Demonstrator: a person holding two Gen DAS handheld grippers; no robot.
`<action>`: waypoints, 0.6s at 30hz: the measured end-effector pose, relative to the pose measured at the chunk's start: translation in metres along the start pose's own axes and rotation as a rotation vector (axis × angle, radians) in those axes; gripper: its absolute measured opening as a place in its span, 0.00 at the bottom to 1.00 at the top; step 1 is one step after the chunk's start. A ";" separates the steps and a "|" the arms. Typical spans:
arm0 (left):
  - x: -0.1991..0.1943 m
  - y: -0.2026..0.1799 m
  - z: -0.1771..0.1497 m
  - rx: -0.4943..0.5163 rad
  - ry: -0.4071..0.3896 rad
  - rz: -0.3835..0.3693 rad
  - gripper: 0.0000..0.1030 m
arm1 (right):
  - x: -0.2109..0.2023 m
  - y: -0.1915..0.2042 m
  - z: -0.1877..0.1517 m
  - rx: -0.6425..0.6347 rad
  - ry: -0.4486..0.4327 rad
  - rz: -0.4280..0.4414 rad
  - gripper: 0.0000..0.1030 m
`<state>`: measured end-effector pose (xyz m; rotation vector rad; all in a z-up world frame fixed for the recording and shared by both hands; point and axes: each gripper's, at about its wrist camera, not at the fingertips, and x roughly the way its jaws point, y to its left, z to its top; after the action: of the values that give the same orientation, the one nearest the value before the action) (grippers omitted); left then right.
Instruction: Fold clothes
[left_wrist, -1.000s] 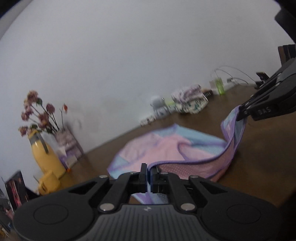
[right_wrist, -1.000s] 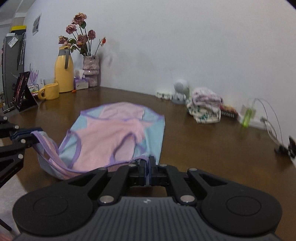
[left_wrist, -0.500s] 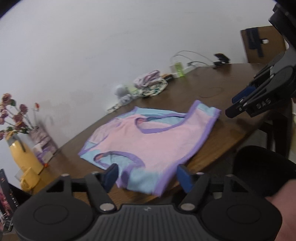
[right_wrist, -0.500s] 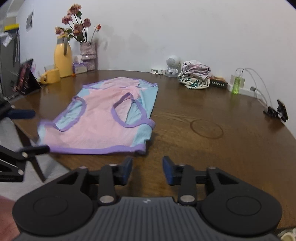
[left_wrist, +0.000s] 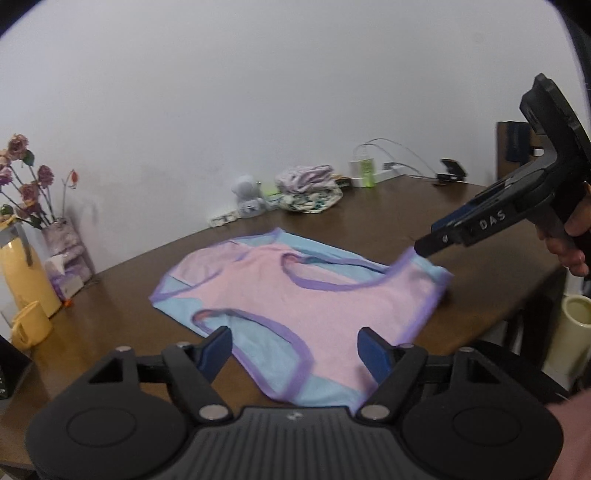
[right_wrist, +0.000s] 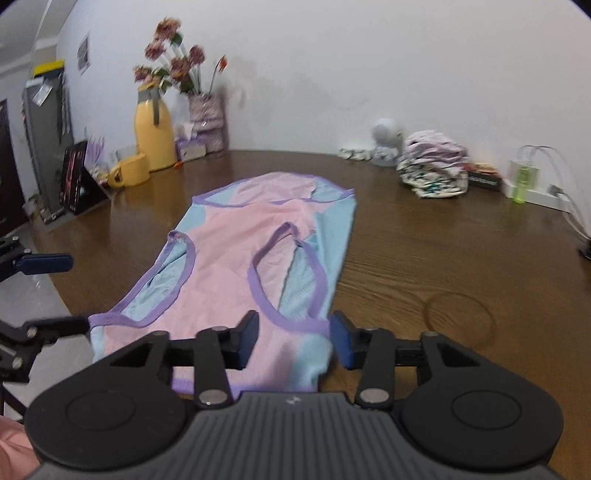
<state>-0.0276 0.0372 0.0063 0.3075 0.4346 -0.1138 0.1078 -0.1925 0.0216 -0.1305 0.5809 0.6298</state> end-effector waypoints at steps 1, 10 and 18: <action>0.007 0.002 0.002 -0.004 0.016 -0.008 0.44 | 0.009 0.001 0.005 -0.024 0.009 0.006 0.31; 0.051 0.011 -0.005 -0.076 0.163 -0.125 0.25 | 0.053 0.000 0.012 -0.142 0.146 0.041 0.13; 0.056 0.011 -0.007 -0.072 0.201 -0.170 0.24 | 0.047 -0.014 0.007 -0.113 0.196 0.079 0.11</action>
<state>0.0219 0.0473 -0.0210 0.2110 0.6631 -0.2334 0.1498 -0.1773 0.0004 -0.2784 0.7429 0.7321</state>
